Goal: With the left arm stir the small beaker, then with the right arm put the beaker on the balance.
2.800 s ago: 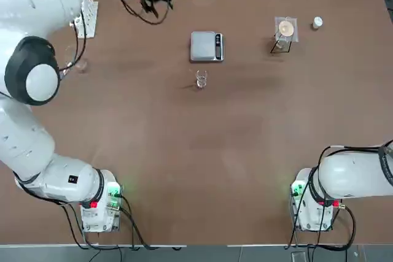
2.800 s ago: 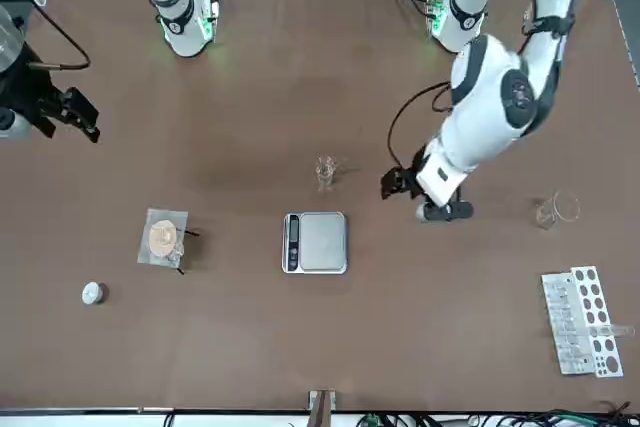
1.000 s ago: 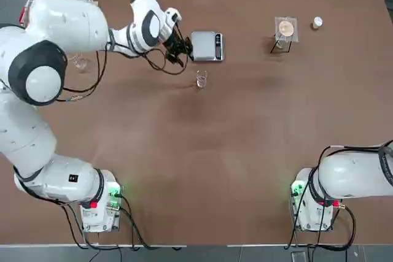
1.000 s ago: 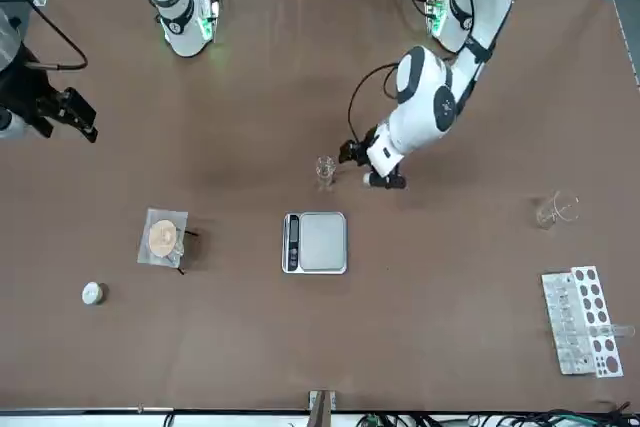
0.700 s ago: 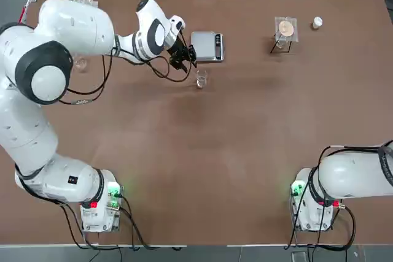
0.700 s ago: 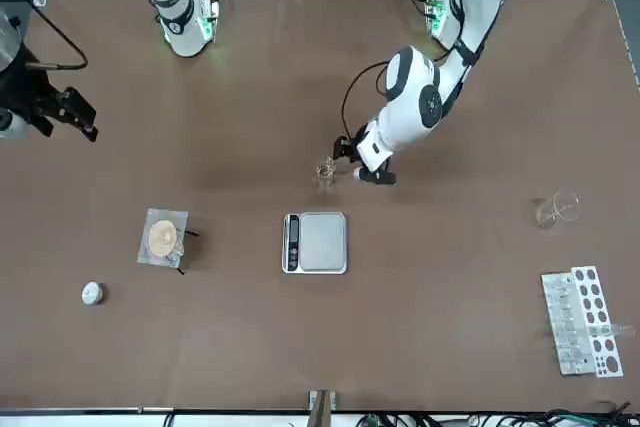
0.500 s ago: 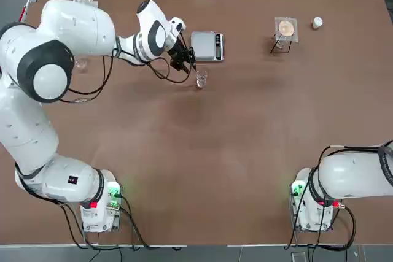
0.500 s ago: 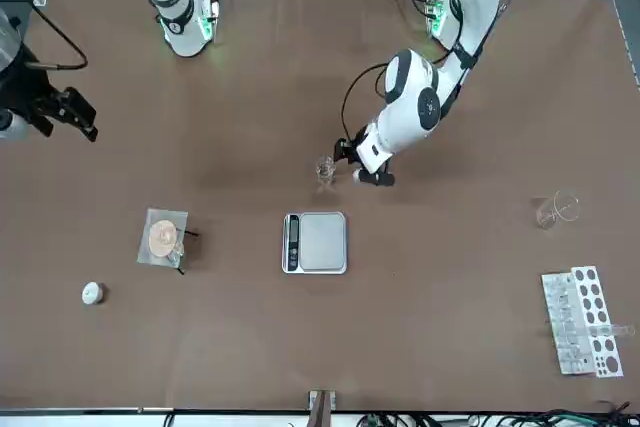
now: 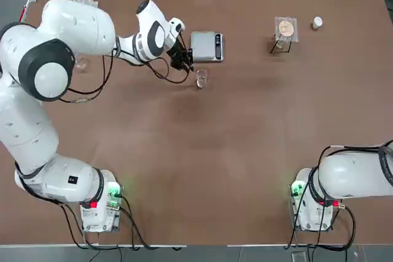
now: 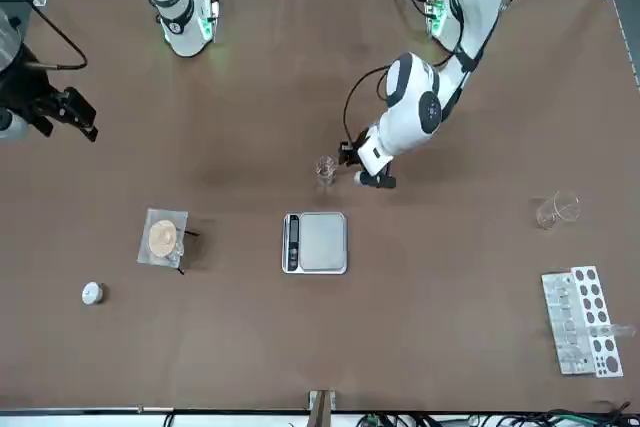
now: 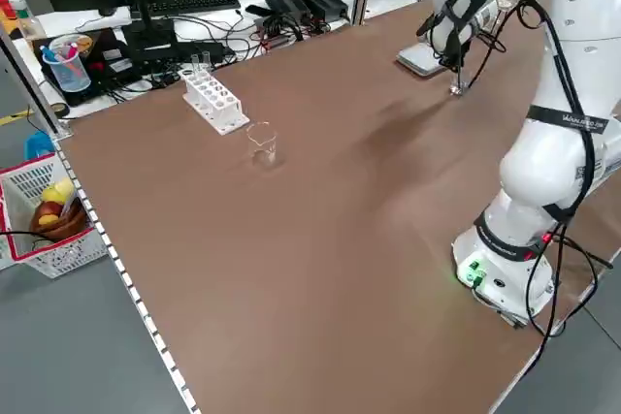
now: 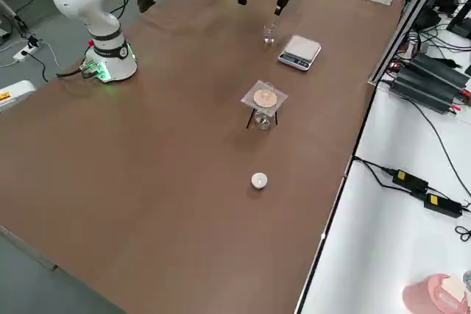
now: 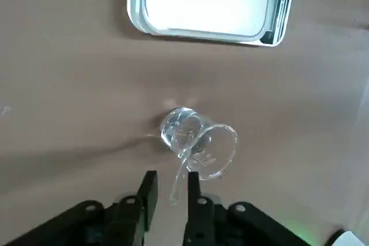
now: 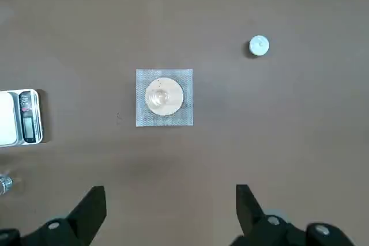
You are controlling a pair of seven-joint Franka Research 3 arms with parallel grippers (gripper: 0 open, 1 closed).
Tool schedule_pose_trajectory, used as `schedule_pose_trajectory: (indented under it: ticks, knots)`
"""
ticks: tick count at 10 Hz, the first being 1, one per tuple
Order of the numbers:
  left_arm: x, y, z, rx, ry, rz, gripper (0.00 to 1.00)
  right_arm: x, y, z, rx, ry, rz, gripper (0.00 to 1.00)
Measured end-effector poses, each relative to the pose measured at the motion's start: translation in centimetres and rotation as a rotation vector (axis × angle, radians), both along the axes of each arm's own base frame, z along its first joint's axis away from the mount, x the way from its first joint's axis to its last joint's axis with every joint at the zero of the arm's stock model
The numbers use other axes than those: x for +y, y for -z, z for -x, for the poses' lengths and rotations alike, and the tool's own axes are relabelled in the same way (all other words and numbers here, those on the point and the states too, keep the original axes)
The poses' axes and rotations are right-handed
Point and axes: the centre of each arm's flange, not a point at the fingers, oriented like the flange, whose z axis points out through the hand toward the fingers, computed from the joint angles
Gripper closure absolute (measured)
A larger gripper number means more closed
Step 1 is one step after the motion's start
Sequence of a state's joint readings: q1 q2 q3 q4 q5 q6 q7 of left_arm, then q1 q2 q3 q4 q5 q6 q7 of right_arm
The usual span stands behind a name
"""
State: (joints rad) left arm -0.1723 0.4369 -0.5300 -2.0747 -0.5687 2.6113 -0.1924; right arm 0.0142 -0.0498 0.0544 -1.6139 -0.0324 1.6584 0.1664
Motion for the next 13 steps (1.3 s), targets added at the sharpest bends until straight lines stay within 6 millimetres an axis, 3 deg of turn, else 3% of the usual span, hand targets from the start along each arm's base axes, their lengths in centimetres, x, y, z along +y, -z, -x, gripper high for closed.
schedule_pose_trajectory:
  ticks: [13]
  knots:
    - [-0.67, 0.10, 0.59, 0.003, 0.014, 0.000, 0.79, -0.12, -0.02, 0.04, 0.004, 0.002, 0.000, 0.00]
